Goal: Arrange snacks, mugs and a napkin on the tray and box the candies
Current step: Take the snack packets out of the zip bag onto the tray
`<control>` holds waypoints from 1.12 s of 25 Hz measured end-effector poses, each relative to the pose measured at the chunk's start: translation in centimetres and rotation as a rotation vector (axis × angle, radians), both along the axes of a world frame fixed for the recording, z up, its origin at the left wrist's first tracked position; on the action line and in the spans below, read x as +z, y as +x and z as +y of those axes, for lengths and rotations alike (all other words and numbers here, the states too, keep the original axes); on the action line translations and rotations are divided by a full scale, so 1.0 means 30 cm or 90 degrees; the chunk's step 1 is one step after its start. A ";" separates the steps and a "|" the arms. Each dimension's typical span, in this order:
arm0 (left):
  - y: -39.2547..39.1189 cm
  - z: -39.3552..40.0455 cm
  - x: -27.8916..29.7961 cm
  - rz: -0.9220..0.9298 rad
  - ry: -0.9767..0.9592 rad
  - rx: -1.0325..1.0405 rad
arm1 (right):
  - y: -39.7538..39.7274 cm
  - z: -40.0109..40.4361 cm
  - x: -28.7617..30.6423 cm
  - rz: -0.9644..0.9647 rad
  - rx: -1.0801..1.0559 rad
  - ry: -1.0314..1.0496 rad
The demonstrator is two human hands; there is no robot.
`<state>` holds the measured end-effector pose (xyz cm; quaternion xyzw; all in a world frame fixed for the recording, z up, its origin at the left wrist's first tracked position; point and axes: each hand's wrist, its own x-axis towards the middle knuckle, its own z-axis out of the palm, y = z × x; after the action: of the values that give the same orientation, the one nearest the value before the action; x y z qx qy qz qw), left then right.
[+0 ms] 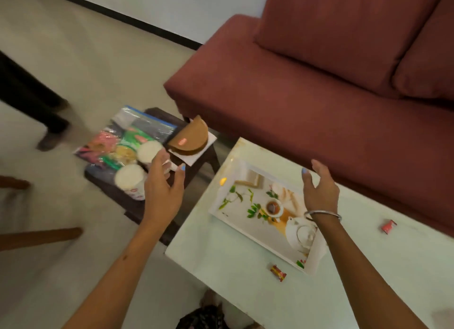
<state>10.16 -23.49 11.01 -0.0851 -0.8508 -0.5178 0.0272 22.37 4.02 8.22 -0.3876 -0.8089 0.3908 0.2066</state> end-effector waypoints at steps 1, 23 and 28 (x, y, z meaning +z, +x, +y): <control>0.002 -0.035 0.041 -0.015 0.009 0.038 | -0.049 -0.044 0.054 0.021 0.030 0.001; -0.707 -0.553 -0.259 -0.549 0.274 0.502 | -1.234 -0.705 -0.086 -0.231 0.339 -0.092; -0.766 -0.606 -0.397 -0.631 0.297 0.508 | -1.347 -0.688 -0.241 -0.360 0.266 -0.123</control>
<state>-12.83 -41.67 -0.89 0.4912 -0.5948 -0.6161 -0.1591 -18.03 -16.61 1.00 -0.3246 -0.8552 0.3764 -0.1472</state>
